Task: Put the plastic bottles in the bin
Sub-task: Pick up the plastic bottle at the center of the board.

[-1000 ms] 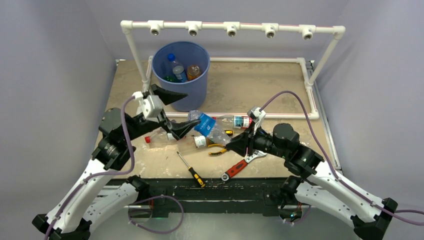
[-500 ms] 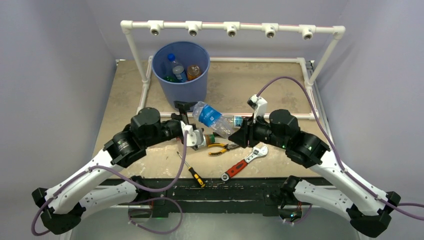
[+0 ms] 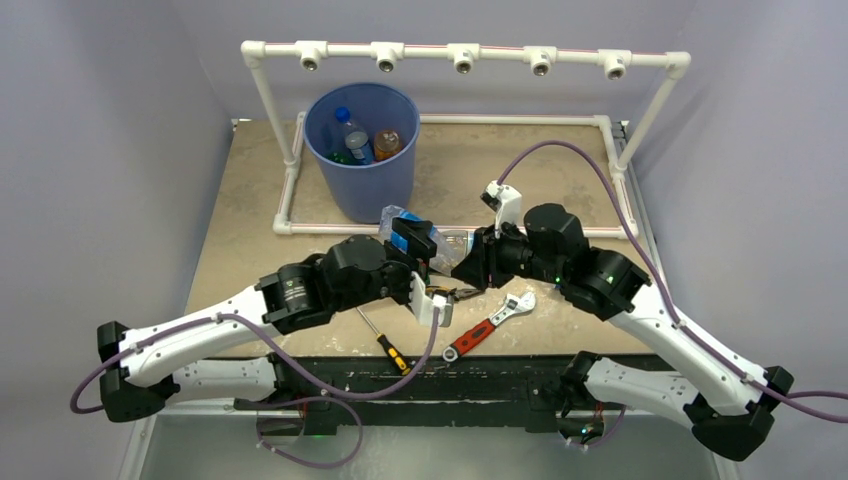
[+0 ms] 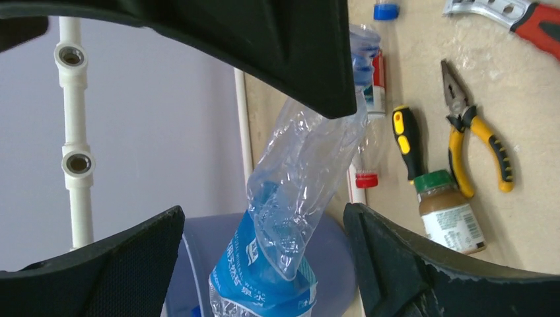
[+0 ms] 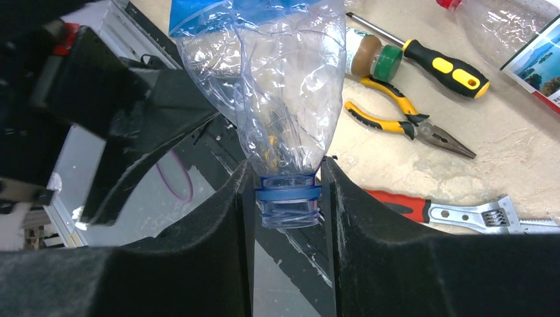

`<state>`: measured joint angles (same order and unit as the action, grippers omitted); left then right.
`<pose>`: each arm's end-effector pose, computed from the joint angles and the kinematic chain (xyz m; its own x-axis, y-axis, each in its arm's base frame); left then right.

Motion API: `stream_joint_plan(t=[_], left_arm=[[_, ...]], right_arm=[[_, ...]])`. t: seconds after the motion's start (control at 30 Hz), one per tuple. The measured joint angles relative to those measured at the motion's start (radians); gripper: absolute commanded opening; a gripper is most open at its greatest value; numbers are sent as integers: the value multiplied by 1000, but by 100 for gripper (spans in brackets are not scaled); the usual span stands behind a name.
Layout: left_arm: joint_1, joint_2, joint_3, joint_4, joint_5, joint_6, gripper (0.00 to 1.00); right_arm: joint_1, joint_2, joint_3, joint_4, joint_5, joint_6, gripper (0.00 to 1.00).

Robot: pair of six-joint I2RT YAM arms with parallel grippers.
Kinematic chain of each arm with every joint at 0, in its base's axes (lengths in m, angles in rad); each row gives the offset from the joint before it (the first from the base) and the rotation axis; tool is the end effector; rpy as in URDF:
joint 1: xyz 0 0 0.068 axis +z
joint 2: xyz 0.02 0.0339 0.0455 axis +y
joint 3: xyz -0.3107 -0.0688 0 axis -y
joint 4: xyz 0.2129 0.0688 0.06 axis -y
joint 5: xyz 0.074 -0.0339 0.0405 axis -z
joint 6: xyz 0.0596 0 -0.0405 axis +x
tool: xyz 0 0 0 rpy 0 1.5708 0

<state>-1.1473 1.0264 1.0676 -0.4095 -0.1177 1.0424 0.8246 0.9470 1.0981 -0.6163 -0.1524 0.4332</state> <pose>0.0859 -0.1736 0.4001 0.6684 0.6042 -0.4338 0.5615 -0.0274 0.8270 0.1011 0.1227 0.3974 -0.6197 -0.0591 -0.7826 -0.6145 0.6569 0.4370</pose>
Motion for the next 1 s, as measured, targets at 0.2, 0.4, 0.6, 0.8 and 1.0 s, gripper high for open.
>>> stream_joint_plan(t=[0.2,0.4,0.6,0.8,1.0], left_arm=[[-11,40,-10,13,-109,45,64],[-12,57,-10,29,-150,52,42],[-14,67,-17,55,-158,50,14],[-18,66,-17,112,-145,21,0],[-17,40,-18,166,-115,-78,0]], right_arm=[[0,-6,16,-14,-8,-8,0],[0,-13,18,-18,-29,-11,0],[-1,-31,18,-16,-40,-10,8],[-5,-85,18,-1,-72,-1,99],[1,-235,-13,131,-107,2,99]])
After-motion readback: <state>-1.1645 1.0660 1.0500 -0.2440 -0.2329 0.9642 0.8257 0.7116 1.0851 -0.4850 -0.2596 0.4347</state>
